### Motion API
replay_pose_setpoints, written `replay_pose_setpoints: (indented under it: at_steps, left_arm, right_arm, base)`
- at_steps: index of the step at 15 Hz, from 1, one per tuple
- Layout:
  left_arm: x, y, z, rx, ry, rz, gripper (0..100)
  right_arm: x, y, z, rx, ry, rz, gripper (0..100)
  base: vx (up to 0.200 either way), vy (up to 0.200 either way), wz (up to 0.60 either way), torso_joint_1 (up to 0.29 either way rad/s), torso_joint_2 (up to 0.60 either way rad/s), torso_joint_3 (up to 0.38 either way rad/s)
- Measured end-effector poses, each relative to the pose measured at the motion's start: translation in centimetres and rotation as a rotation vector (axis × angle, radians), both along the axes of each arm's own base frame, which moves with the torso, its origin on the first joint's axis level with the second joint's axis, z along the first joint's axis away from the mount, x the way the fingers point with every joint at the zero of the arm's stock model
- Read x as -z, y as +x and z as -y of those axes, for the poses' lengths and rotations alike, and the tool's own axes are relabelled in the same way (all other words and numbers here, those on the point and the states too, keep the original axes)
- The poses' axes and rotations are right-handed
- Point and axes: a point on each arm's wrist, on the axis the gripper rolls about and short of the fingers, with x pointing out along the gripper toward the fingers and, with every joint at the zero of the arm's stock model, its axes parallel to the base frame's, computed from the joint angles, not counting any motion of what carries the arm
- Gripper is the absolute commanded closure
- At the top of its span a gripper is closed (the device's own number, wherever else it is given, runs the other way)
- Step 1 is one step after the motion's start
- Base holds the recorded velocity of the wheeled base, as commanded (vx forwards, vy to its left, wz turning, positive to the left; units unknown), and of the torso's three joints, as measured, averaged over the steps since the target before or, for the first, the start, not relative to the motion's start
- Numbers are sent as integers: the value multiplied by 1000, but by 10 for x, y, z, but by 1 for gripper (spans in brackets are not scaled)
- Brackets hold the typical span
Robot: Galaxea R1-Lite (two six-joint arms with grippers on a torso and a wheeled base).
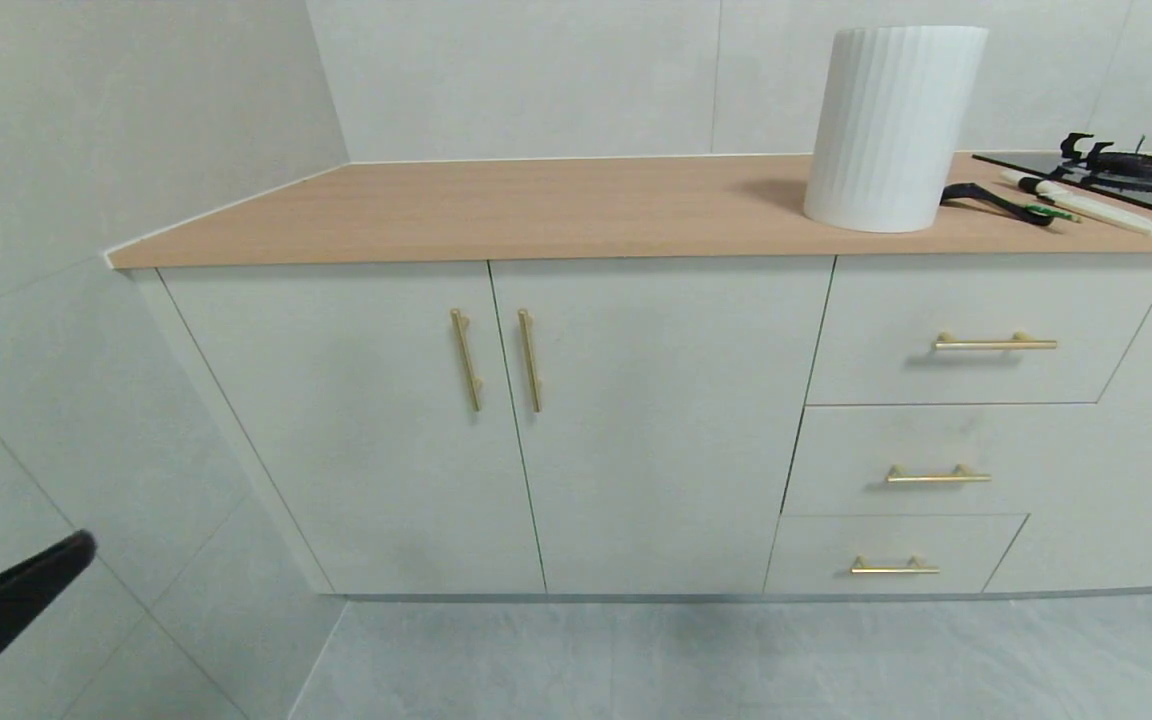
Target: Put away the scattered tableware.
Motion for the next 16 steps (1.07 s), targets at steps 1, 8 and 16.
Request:
replay_pose_setpoints:
  at_steps: [1,8,16]
  left_arm:
    - [5,-14,-7,-23,31,39,0]
    - [33,-83,-24,-130,41,240,0]
    - [61,-108,-19,-210,79,363,0]
  right_arm:
    - [1,-19,7,32,-8,46,0]
    - [34,-131,16,117,-273,164,0]
    - [89,-166,13,7,-316,226,0]
  base:
    - [0,0,0,0,0,0]
    - [0,0,0,0,0,0]
    - [0,0,0,0,0,0]
